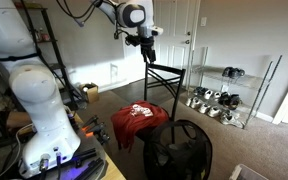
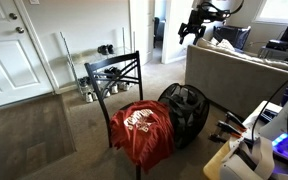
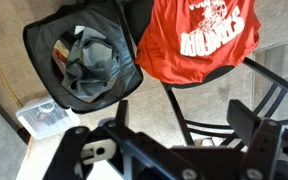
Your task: Put the red shirt in the laundry bag
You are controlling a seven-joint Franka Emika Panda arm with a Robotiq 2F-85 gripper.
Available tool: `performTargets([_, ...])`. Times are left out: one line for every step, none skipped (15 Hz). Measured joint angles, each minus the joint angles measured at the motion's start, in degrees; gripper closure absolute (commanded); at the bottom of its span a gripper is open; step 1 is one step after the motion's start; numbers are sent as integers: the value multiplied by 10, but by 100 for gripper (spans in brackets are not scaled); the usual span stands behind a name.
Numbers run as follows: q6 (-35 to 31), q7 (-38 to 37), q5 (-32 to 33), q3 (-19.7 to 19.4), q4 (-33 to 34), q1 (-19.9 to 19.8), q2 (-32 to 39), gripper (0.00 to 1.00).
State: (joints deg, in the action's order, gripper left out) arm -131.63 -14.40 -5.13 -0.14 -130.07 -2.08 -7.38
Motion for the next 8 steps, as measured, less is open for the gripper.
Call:
performTargets([-25, -9, 1, 2, 1, 0, 17, 0])
performTargets([-44, -17, 2, 3, 4, 0, 33, 0])
performTargets([-59, -24, 4, 3, 7, 0, 48, 0])
performTargets([-69, -30, 5, 4, 11, 1, 62, 0])
performTargets([-73, -34, 8, 4, 17, 1, 75, 0])
performTargets([-74, -37, 13, 4, 22, 1, 86, 0])
performTargets([-74, -40, 17, 4, 26, 2, 95, 0])
performTargets([-74, -41, 19, 4, 30, 3, 102, 0])
